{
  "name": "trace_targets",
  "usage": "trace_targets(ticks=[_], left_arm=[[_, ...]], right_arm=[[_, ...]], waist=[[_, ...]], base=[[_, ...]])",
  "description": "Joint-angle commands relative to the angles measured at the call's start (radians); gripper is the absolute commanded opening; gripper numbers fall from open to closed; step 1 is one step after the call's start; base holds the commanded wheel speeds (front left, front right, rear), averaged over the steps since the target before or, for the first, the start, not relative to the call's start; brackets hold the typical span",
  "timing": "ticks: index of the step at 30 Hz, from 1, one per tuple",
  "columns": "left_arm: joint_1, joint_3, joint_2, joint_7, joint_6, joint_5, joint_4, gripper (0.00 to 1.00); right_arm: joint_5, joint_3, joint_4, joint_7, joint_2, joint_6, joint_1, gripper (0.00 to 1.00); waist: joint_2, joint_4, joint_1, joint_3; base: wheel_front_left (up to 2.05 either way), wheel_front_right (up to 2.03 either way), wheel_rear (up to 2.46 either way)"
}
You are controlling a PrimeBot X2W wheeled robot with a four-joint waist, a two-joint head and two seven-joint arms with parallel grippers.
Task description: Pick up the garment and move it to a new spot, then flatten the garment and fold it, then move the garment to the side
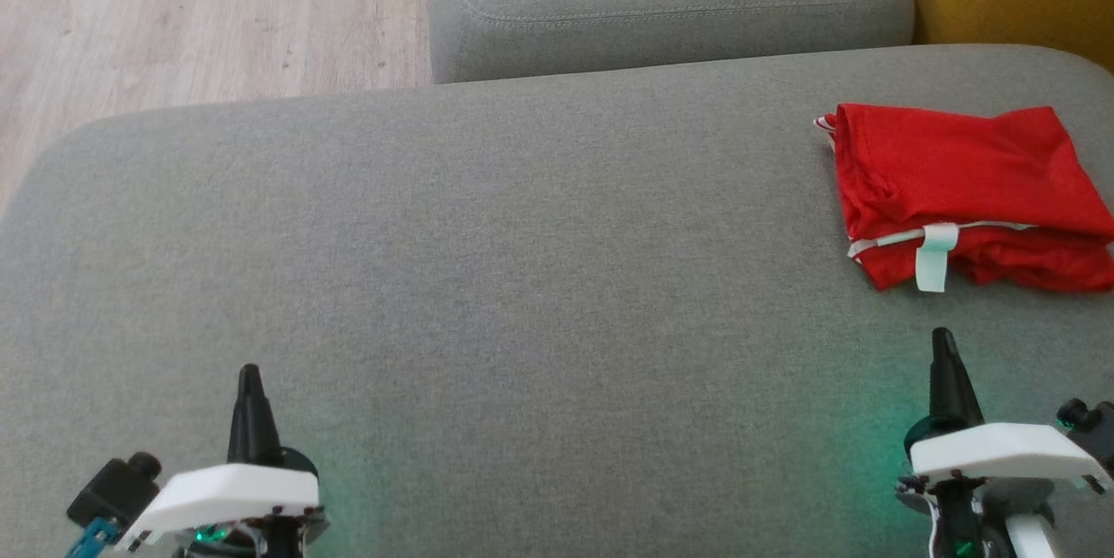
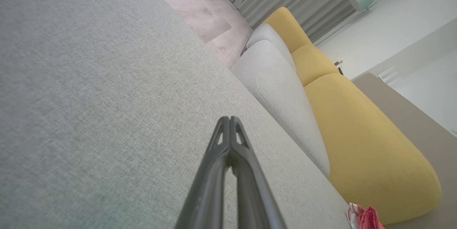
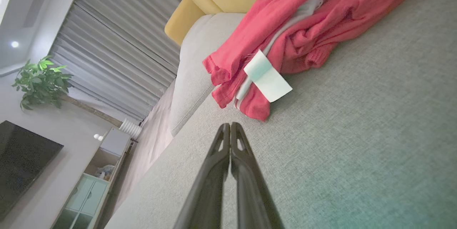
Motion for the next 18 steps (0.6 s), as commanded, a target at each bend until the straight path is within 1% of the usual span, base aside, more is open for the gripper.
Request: trace_targets(ticks=[1, 18], left_arm=[[-0.055, 0.028, 0.002, 0.008, -0.011, -0.033, -0.037, 0.00], [-0.062, 0.060, 0.002, 0.056, -0.027, -0.195, -0.041, 0.00]], right_arm=[[0.039, 0.003, -0.041, 0.010, -0.004, 0.000, -0.055, 0.00], [0.222, -0.013, -0.062, 0.056, -0.004, -0.001, -0.061, 0.00]], waist=[[0.0000, 0.000, 0.0000, 0.000], [0.0000, 0.002, -0.0001, -0.003]], base=[[0.00, 0.00, 0.00], [0.00, 0.00, 0.00]])
